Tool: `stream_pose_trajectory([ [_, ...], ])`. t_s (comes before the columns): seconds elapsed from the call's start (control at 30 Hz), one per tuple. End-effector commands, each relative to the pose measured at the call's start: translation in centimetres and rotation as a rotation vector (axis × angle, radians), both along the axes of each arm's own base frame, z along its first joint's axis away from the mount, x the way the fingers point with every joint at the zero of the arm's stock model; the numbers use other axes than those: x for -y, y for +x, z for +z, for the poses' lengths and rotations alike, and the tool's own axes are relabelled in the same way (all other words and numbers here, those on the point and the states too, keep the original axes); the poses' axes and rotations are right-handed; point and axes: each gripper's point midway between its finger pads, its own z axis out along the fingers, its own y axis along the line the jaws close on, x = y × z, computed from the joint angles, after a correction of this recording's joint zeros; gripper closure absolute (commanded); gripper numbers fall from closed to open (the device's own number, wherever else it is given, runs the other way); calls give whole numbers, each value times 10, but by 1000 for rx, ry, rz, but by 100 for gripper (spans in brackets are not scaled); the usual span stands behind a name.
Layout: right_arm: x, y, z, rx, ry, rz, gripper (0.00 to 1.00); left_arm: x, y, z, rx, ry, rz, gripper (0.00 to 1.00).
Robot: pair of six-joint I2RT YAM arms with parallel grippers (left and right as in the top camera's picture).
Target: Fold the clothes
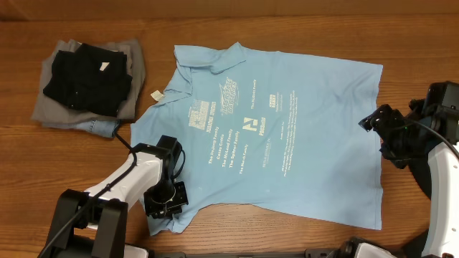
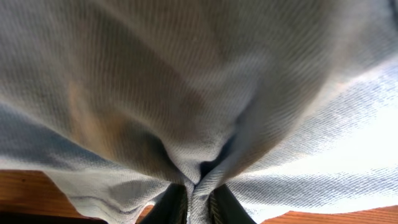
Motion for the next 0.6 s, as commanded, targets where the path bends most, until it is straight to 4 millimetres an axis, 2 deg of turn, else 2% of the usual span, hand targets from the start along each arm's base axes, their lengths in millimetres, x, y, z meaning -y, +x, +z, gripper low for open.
stream_pose_trajectory([
  [0.0, 17, -2, -3, -13, -48, -55, 11, 5, 7, 4, 5, -25, -34, 91],
  [0.13, 44, -23, -6, -69, -27, -186, 11, 10, 27, 21, 41, -44, -80, 94],
  [0.27, 59, -49, -10, -142, 11, -284, 11, 7, 49, 38, 95, -11, -114, 93],
  [0.37, 57, -59, -18, -184, 32, -302, 11, 10, 60, 44, 125, -21, -125, 92],
  [0.5, 57, -69, -42, -229, 19, -301, 11, 11, 66, 48, 145, -29, -140, 92],
  [0.57, 51, -80, -58, -280, 30, -297, 11, 11, 66, 48, 146, -33, -152, 91],
])
